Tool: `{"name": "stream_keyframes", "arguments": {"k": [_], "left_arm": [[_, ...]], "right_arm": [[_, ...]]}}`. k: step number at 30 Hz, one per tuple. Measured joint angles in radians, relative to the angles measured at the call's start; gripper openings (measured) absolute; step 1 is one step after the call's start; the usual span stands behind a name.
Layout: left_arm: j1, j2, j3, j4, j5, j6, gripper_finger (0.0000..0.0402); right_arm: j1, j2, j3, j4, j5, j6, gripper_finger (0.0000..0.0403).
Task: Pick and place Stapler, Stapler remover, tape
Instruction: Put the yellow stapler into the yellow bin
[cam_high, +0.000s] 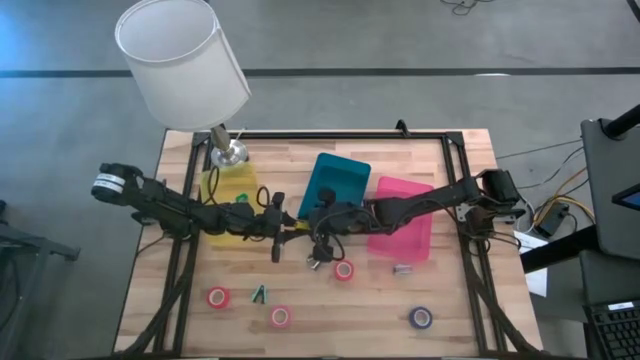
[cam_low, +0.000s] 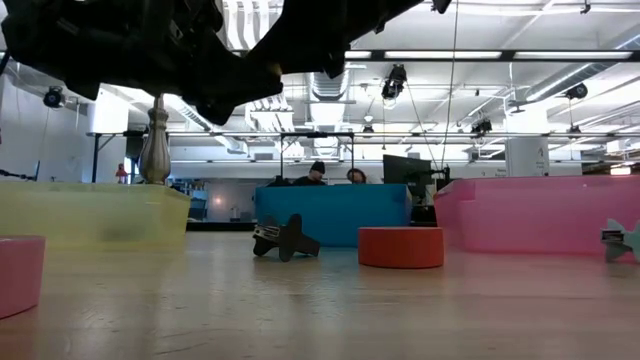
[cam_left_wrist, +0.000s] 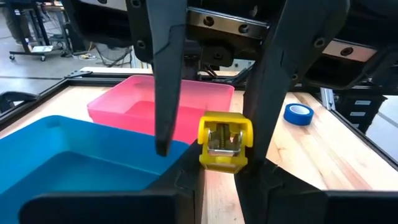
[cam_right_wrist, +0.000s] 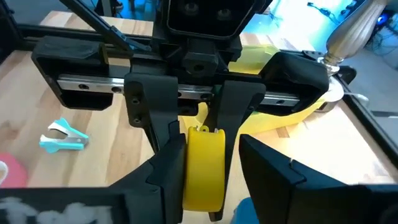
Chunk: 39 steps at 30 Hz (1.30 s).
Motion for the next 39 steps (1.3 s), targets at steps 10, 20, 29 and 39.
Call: {"name": "stream_keyframes", "arguments": {"k": [10, 20, 29, 39], "left_arm": [[0.0, -0.001, 0.002, -0.021, -0.044, -0.017, 0.0074], [0.0, -0.004, 0.002, -0.044, -0.177, -0.019, 0.0079], [0.001, -0.169, 0.002, -0.328, -0.297, -0.035, 0.0078], [0.008, -0.541, 0.048, -1.246, -0.497, -0.463, 0.0077]], "right_arm": [[0.001, -0.033, 0.002, -0.048, 0.014, -0.038, 0.0176], [0.002, -0.076, 0.002, -0.206, 0.015, 0.069, 0.0178], [0.008, -0.096, 0.003, -0.401, 0.011, 0.215, 0.0183], [0.008, -0.096, 0.002, -0.42, 0.012, 0.229, 0.0184]]}}
